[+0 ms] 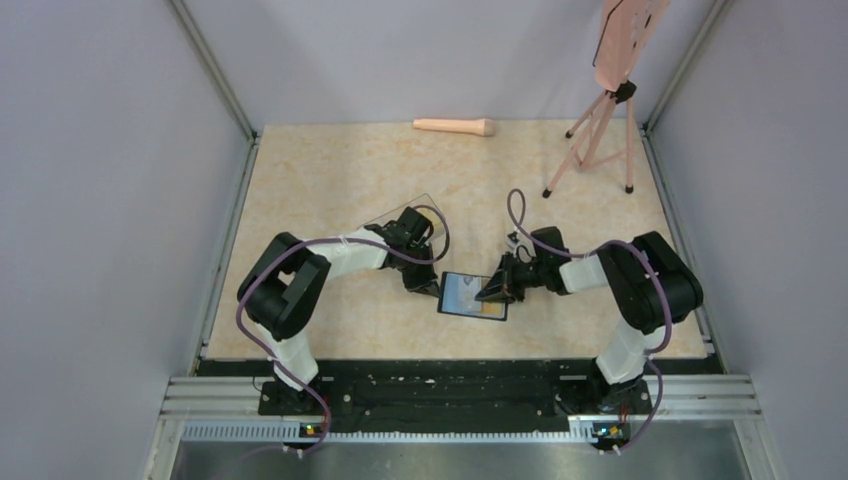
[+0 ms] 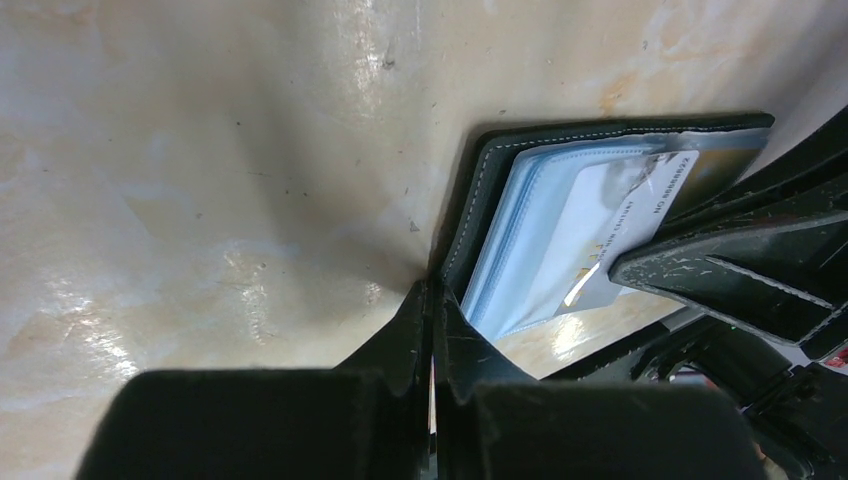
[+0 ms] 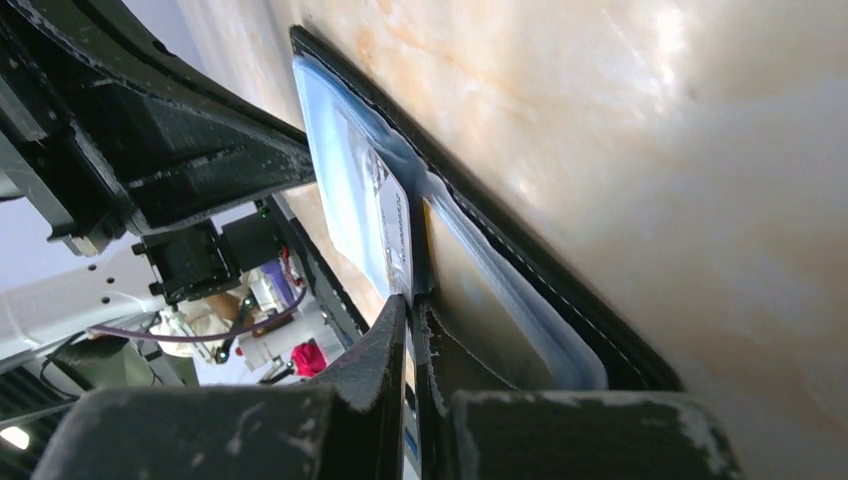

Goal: Put the credit cards into the card holder
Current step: Insert the credit card into the card holder.

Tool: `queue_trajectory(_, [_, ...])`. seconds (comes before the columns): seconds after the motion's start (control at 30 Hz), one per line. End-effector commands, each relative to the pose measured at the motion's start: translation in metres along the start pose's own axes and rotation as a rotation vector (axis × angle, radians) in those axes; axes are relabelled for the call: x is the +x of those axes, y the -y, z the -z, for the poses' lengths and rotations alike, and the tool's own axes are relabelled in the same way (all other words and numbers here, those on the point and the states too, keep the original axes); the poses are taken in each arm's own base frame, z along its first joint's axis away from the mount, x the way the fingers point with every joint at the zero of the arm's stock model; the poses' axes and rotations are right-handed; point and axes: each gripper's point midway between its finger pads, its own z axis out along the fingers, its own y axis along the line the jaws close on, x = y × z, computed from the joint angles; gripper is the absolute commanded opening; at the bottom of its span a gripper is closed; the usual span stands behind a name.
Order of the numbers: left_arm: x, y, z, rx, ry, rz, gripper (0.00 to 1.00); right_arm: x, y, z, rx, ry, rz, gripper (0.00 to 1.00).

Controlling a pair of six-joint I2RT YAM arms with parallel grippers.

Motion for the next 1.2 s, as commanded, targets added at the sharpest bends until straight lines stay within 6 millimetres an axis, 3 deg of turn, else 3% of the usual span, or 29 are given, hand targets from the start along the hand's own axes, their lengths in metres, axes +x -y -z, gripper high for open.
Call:
queue_trajectory(0.0, [0.019, 0.003, 0.004, -0.003, -0.033, -0.003, 0.0, -0.01, -0.004, -0.017, 0.018, 0.016, 0.05, 0.0])
queue_trajectory(0.2, [0.02, 0.002, 0.011, -0.013, -0.016, 0.006, 0.0, -0.012, -0.025, -0.03, -0.011, -0.01, 0.074, 0.0])
queue_trajectory(0.4, [0.016, 0.003, 0.015, -0.027, -0.003, -0.004, 0.0, -0.015, -0.044, -0.044, -0.016, -0.044, 0.092, 0.14])
queue_trajectory(0.73, [-0.009, 0.011, 0.023, -0.048, 0.042, -0.054, 0.0, -0.004, -0.035, -0.036, 0.096, -0.12, 0.13, 0.4])
queue_trajectory(0.9, [-0.017, 0.011, 0.022, -0.055, 0.031, -0.076, 0.01, -0.01, -0.032, -0.029, 0.171, -0.12, 0.177, 0.54])
queue_trajectory(1.03, [-0.02, 0.014, 0.03, -0.027, 0.051, -0.074, 0.09, -0.02, -0.041, -0.02, 0.205, -0.089, 0.226, 0.61])
queue_trajectory(1.17, [-0.02, 0.02, 0.04, 0.042, 0.077, -0.065, 0.33, -0.028, -0.051, -0.014, 0.22, -0.066, 0.274, 0.63])
